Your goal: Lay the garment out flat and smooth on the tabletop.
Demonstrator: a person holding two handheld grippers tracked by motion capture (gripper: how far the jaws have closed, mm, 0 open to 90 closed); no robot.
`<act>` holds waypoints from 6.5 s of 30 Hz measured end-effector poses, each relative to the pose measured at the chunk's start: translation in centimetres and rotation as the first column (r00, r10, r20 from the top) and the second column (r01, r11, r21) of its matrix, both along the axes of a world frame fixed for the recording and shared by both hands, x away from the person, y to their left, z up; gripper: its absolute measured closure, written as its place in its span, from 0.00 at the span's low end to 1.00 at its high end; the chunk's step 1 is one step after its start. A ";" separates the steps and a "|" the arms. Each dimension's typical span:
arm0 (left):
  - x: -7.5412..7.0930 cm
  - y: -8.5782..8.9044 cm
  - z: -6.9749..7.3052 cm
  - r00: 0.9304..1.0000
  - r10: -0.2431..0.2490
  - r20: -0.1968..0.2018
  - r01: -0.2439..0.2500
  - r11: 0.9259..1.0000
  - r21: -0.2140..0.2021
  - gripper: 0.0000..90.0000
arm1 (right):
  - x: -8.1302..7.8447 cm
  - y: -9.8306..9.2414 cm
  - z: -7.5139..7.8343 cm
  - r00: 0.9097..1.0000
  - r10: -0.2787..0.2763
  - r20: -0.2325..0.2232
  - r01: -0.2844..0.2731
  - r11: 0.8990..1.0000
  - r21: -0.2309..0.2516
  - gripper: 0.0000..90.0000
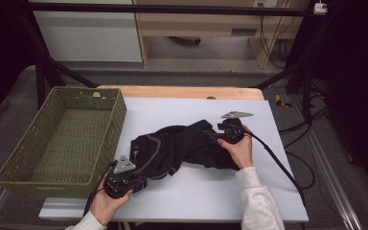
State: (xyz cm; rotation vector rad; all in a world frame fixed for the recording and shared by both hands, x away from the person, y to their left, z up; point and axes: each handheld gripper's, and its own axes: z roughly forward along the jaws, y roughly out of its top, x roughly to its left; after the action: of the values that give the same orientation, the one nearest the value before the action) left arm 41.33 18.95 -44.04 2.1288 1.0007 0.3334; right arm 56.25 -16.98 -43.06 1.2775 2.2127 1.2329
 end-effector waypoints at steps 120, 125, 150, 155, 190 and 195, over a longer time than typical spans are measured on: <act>-0.9 1.5 -1.3 0.999 -0.041 0.007 0.041 0.998 0.054 0.88 | -13.0 -2.2 1.6 0.968 0.230 0.098 -0.229 0.973 -0.030 0.54; -0.9 1.6 -1.4 0.999 -0.042 0.007 0.042 0.998 0.056 0.88 | -10.7 -1.1 3.8 0.965 0.189 0.182 -0.193 0.981 0.001 0.41; -0.7 1.3 -1.0 0.997 -0.071 0.010 0.070 0.994 0.082 0.88 | -0.2 7.7 -0.9 0.961 0.239 -0.138 -0.267 0.930 -0.251 0.85; -0.3 0.6 1.0 0.995 -0.083 0.056 0.078 0.993 0.089 0.89 | 0.0 5.7 2.3 0.987 0.155 -0.037 -0.159 0.965 -0.208 0.86; 10.4 -8.2 0.8 1.000 -0.014 0.023 0.016 0.997 -0.073 0.04 | -2.3 -5.2 2.7 0.989 -0.099 0.111 0.102 0.995 -0.014 0.31; 10.9 -11.0 -0.5 0.999 -0.046 0.004 0.046 0.997 -0.054 0.06 | -3.4 -6.9 0.6 0.992 -0.104 0.076 0.105 0.994 -0.013 0.32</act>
State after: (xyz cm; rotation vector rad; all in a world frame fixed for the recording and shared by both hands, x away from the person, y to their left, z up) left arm 52.20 7.94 -44.57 2.0993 0.9469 0.2833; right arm 52.89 -23.85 -42.47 1.3010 2.0716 1.2004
